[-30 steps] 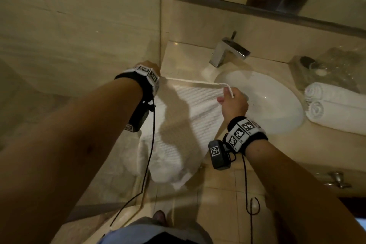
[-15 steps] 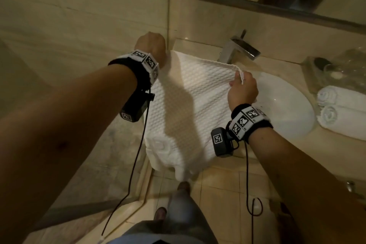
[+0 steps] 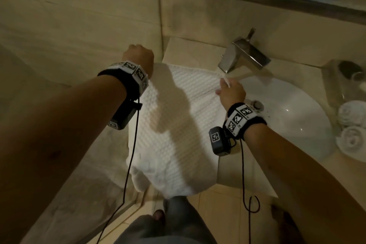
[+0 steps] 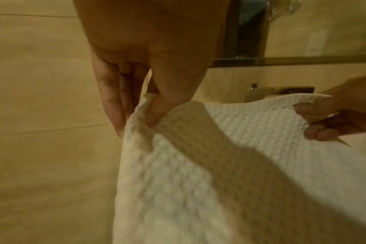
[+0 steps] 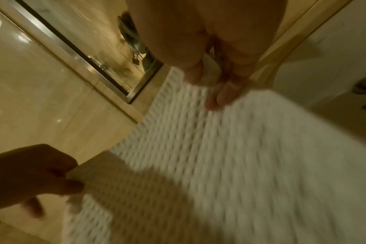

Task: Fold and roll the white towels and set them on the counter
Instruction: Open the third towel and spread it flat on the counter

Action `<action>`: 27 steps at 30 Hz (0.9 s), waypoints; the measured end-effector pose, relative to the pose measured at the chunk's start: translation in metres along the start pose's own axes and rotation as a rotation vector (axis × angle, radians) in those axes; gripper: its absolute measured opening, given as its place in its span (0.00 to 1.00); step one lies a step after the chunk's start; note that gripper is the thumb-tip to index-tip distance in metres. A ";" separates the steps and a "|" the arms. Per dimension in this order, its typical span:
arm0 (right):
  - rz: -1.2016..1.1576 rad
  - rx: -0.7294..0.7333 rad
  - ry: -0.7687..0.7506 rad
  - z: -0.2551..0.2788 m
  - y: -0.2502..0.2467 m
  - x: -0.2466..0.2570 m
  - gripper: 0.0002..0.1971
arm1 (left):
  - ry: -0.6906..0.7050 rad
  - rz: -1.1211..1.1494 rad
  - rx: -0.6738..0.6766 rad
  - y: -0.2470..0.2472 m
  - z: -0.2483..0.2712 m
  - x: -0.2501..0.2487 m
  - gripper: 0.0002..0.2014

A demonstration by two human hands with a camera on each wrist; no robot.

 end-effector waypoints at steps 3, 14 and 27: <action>0.048 0.099 0.068 -0.017 0.004 -0.011 0.12 | 0.004 -0.012 0.103 0.023 -0.012 -0.004 0.06; -0.148 0.165 0.169 -0.029 0.018 -0.038 0.06 | 0.148 0.017 0.486 0.132 -0.057 -0.030 0.08; 0.469 0.197 -0.119 -0.036 0.055 0.005 0.23 | 0.186 0.085 0.380 0.106 -0.096 -0.018 0.12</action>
Point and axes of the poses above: each hand's wrist, its own z-axis away from the middle knuckle, its own y-axis out of the palm, x = y × z, the point moved 10 cm from there along -z, towards the middle knuckle, and after that the axes turned 7 degrees about y, right-handed, at the moved point
